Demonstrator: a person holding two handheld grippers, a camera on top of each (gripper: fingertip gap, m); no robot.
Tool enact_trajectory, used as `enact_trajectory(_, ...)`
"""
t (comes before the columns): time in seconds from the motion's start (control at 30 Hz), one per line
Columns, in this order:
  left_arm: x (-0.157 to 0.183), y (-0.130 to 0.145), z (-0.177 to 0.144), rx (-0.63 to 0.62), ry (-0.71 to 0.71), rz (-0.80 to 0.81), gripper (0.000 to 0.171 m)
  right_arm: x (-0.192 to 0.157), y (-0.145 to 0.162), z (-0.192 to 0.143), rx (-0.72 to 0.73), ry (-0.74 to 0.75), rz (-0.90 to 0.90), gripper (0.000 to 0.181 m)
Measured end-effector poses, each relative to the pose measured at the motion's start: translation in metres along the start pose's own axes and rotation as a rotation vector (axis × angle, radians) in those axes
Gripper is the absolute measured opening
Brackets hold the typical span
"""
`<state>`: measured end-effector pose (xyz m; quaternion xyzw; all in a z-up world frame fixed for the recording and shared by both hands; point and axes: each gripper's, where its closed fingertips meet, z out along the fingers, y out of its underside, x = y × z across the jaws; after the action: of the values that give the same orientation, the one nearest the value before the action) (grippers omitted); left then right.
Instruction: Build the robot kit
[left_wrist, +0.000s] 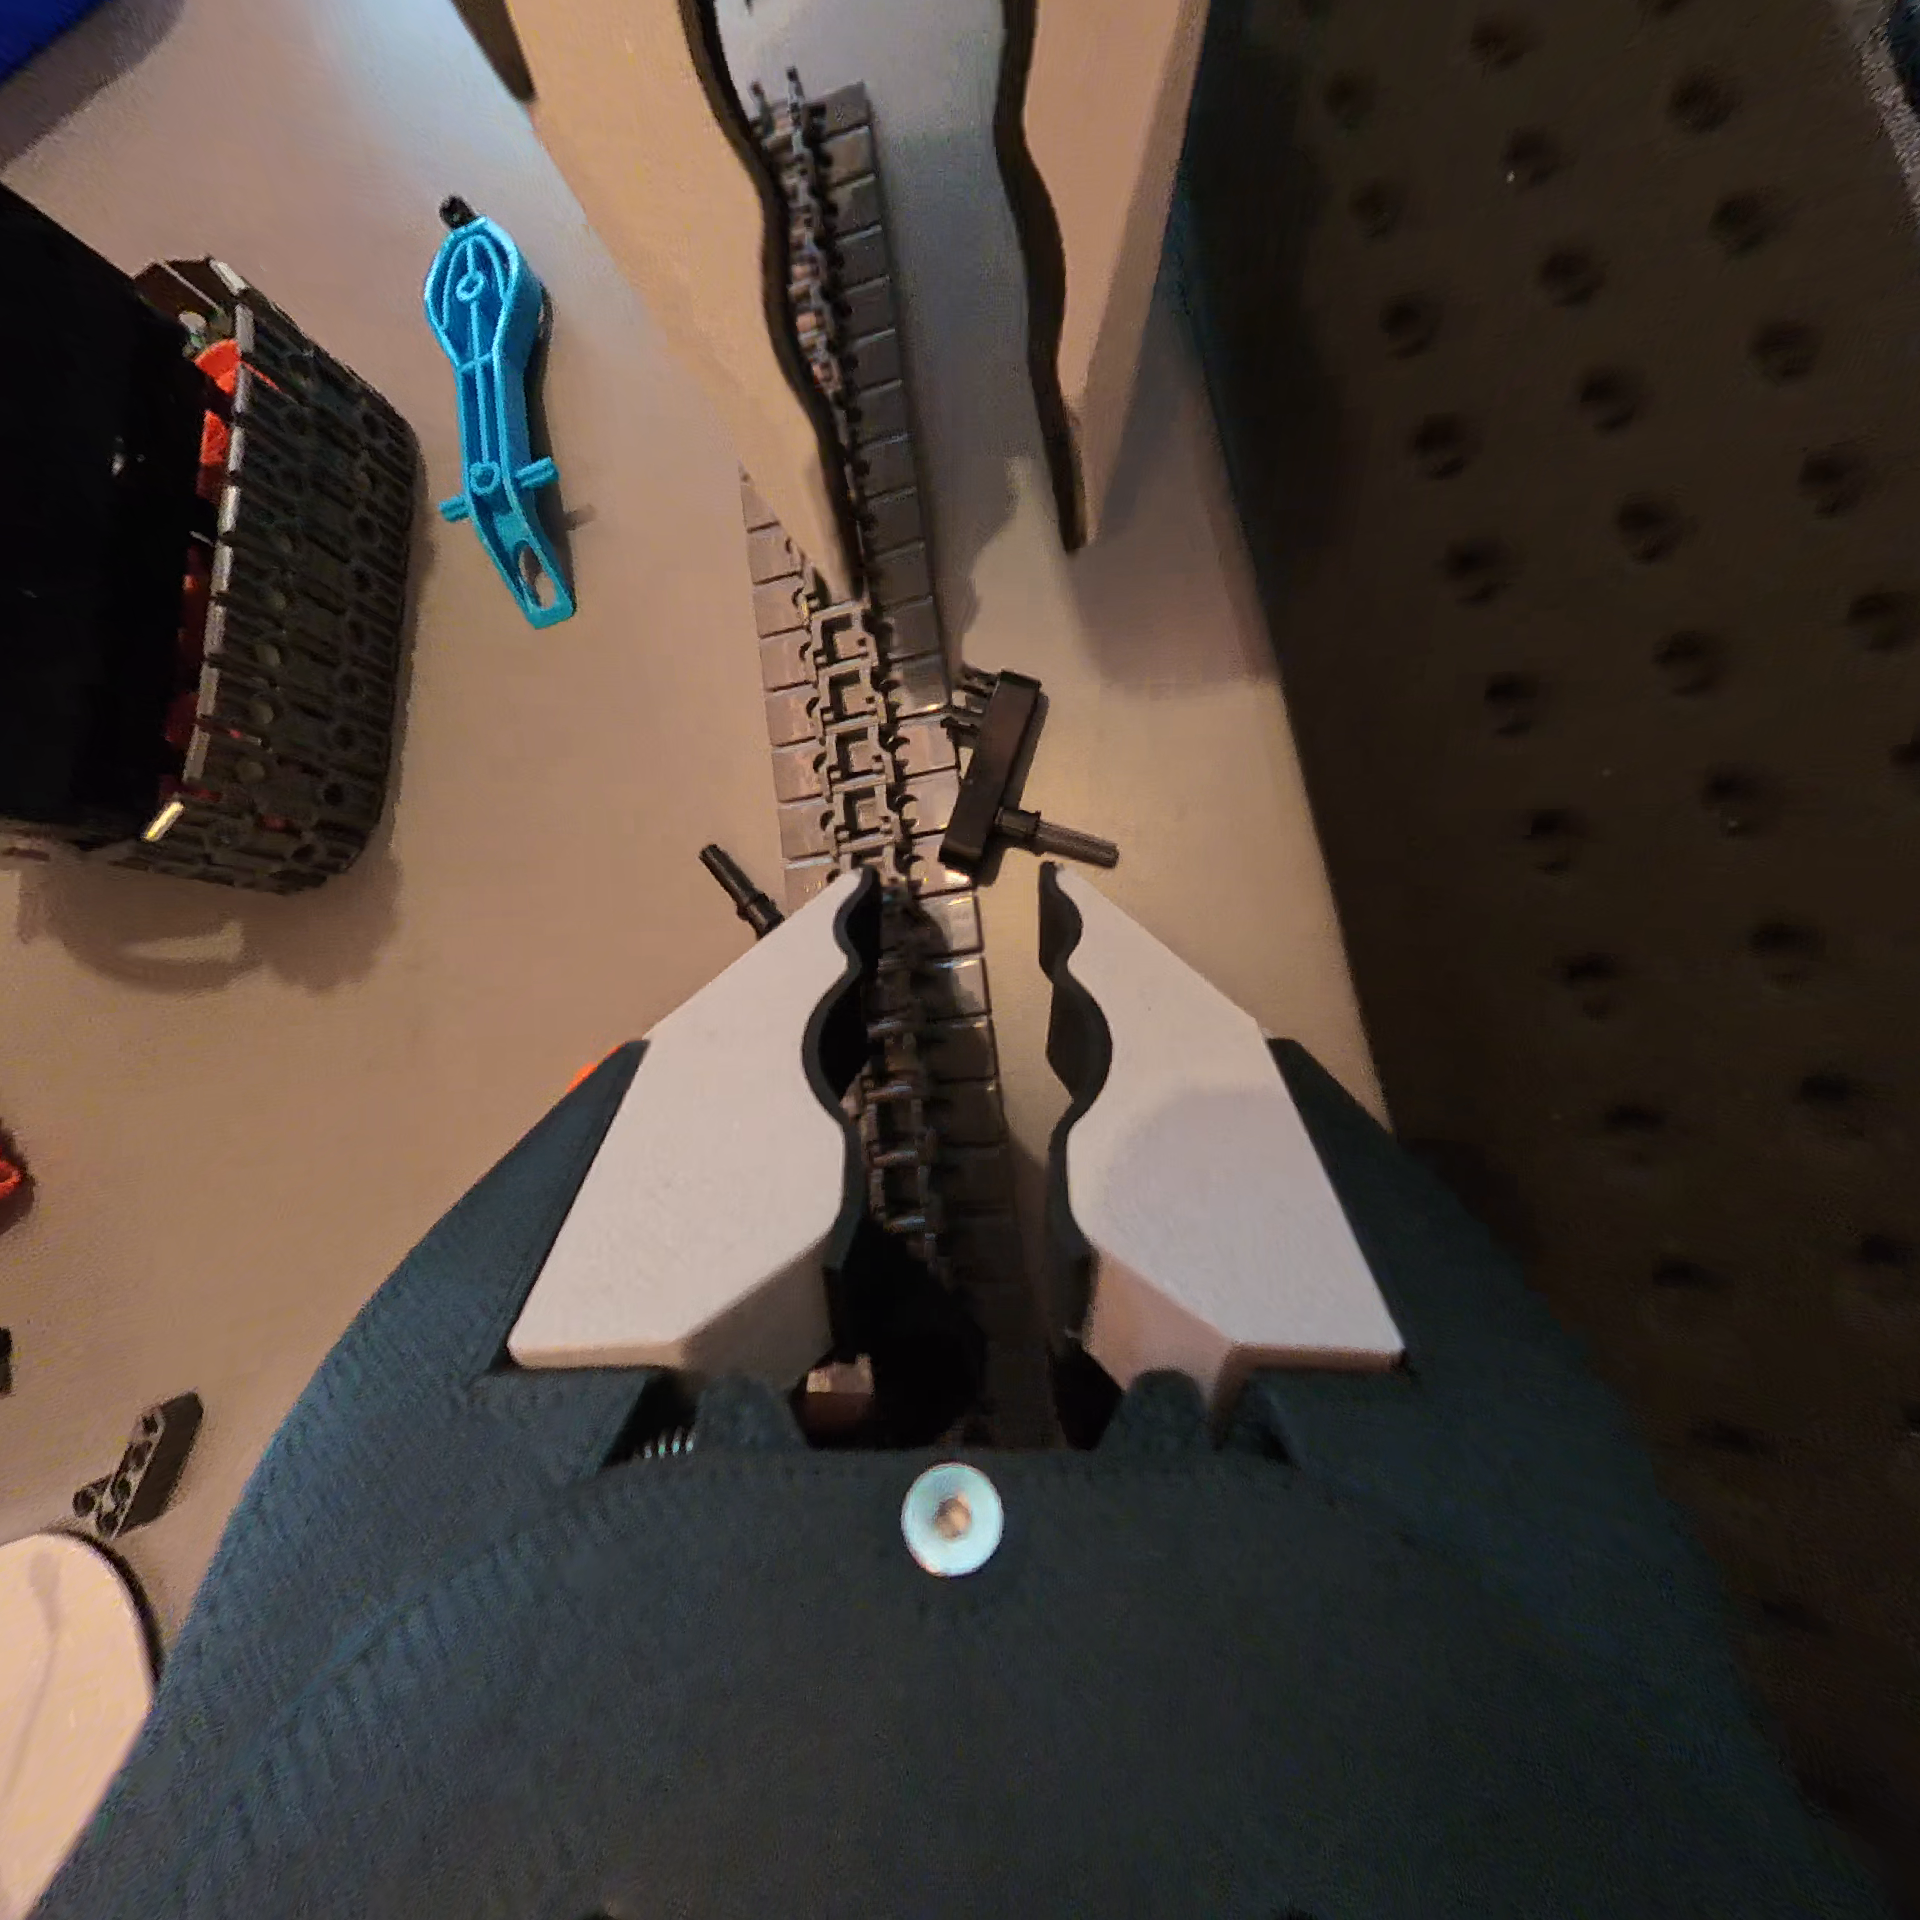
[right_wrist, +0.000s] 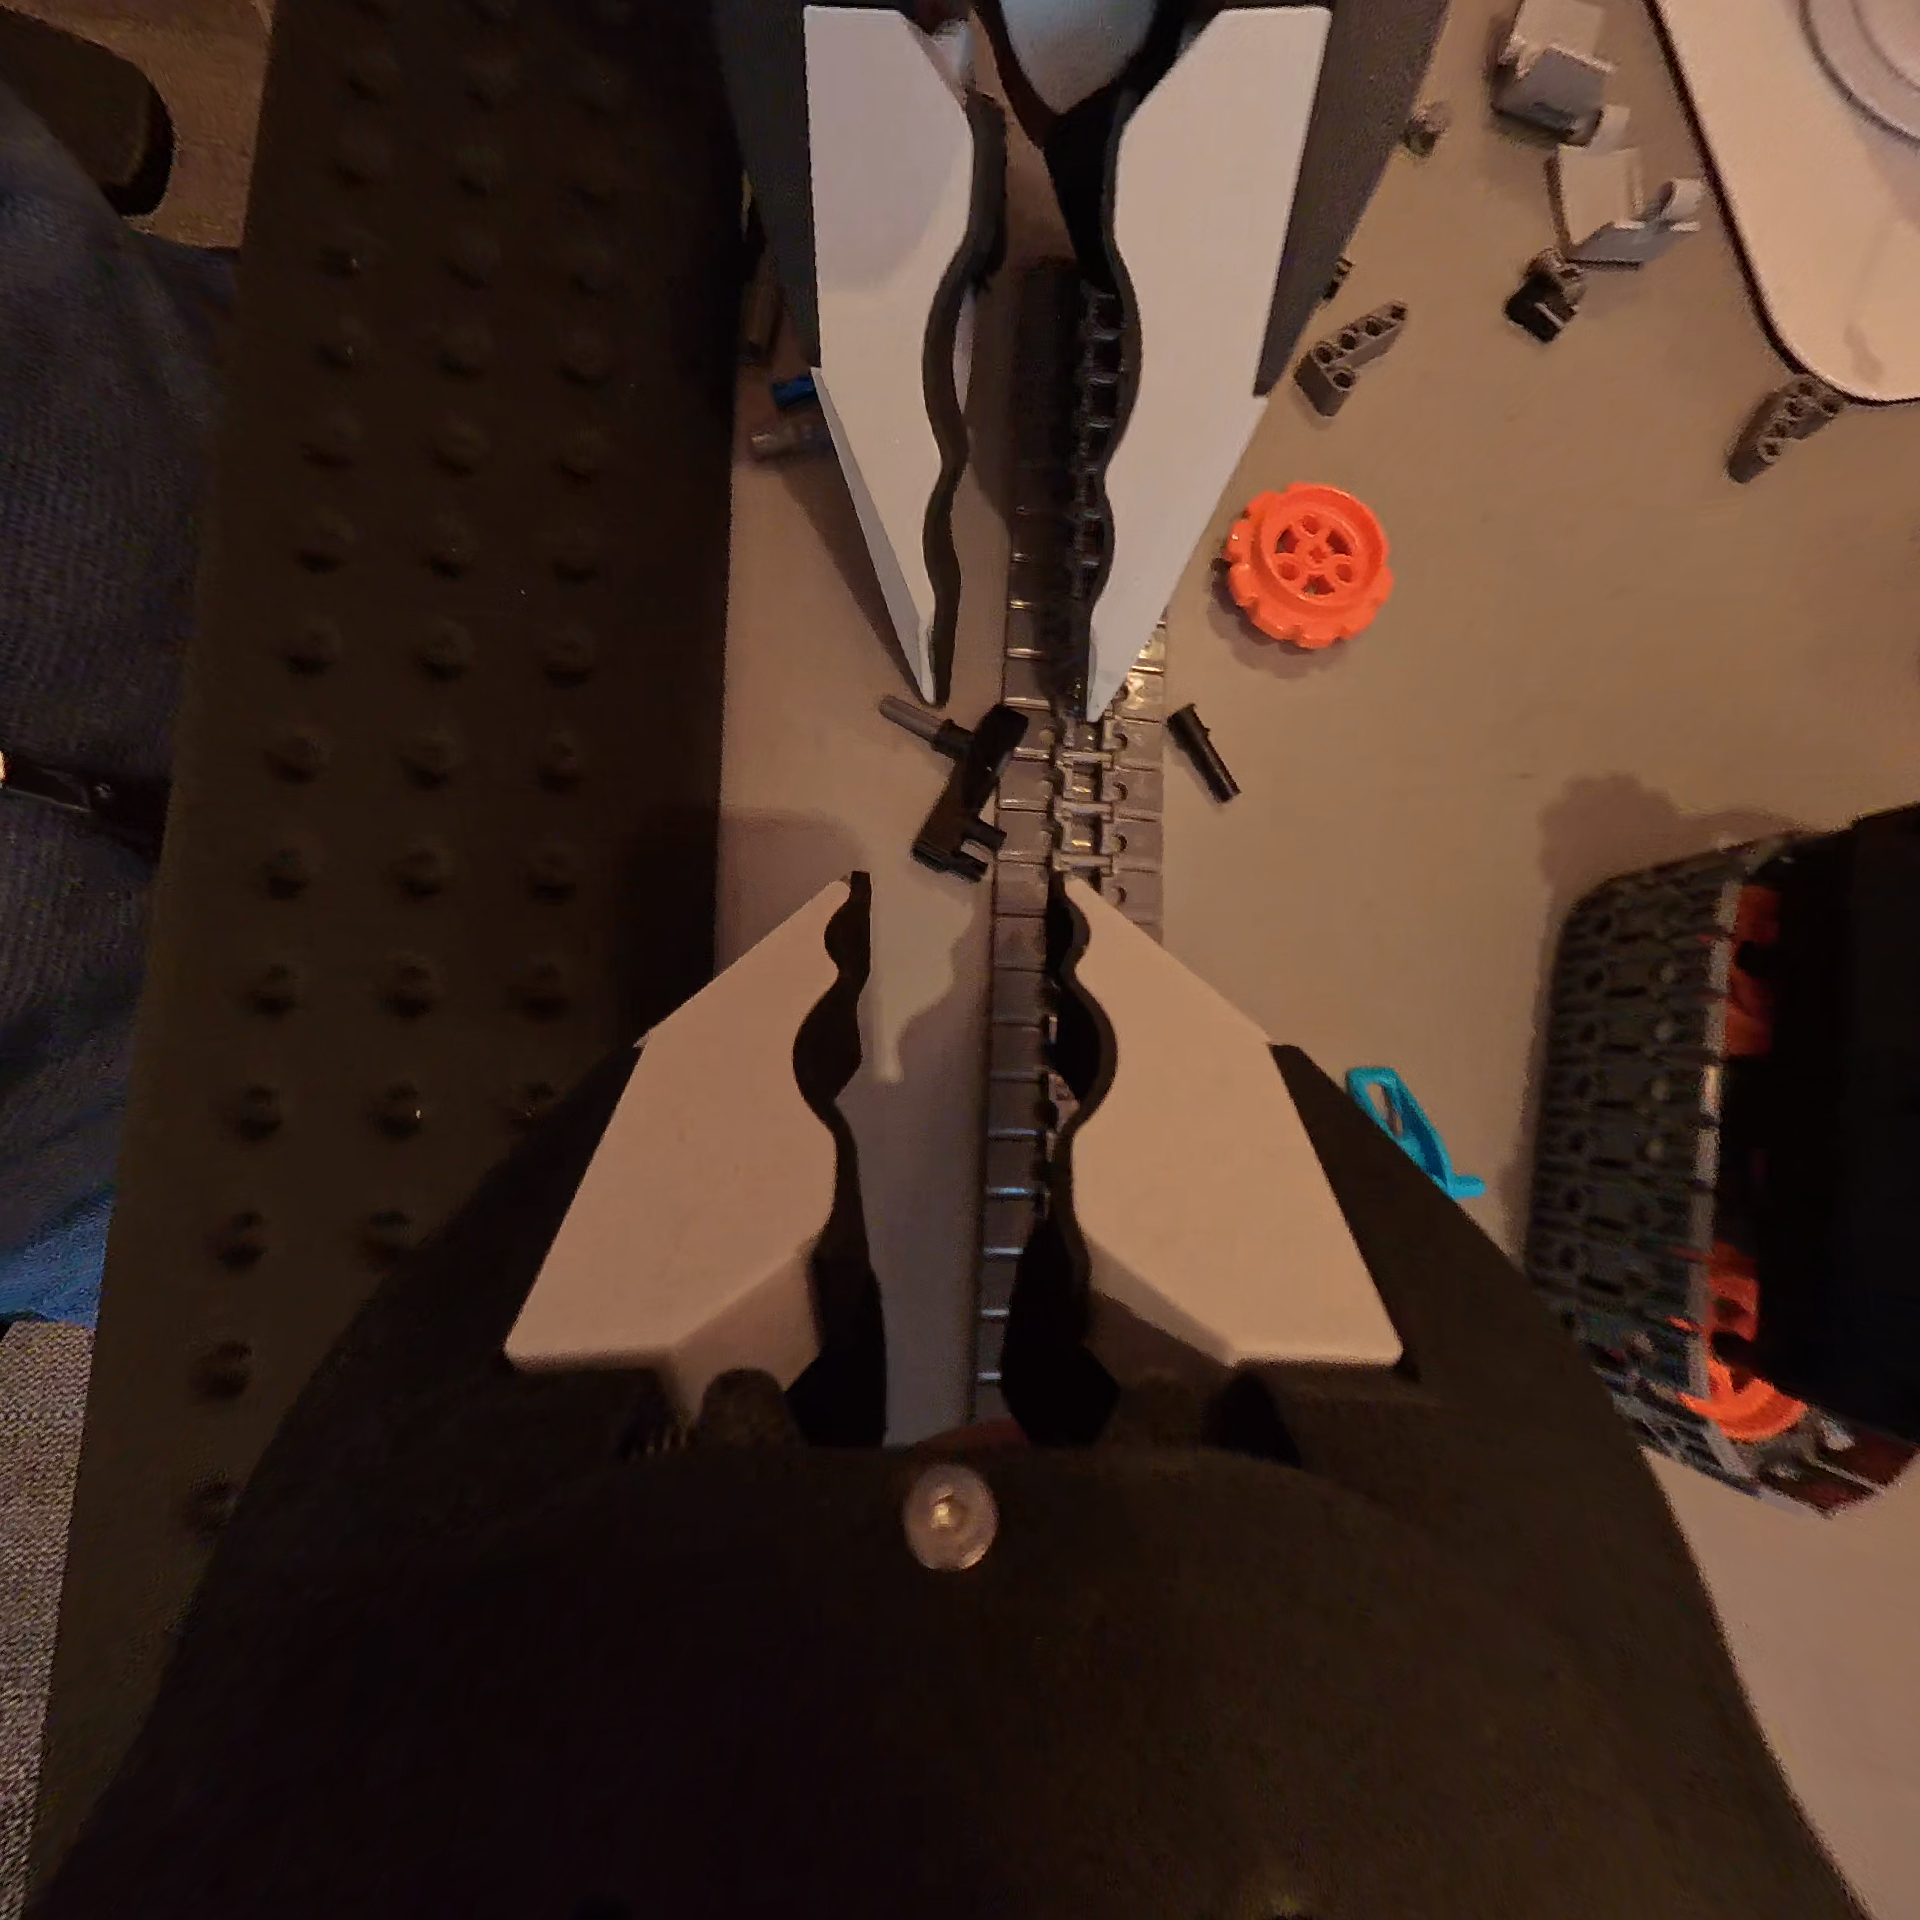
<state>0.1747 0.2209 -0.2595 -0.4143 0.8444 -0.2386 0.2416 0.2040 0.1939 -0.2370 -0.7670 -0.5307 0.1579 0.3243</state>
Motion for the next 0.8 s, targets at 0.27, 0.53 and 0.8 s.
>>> enact_trajectory(0.27, -0.001, -0.01, 0.006, 0.035, -0.014, -0.007, 0.002, -0.005, 0.005, 0.018, -0.048, 0.006, -0.005, 0.029)
enact_trajectory(0.53, 0.003, -0.001, -0.018, -0.006, -0.017, -0.033, 0.014, -0.006, 0.008, 0.007, -0.026, 0.067, -0.015, 0.027)
enact_trajectory(0.8, 0.04, 0.009, -0.042, -0.031, 0.105, -0.031, 0.028, -0.007, 0.012, 0.009, -0.019, 0.05, -0.013, 0.029)
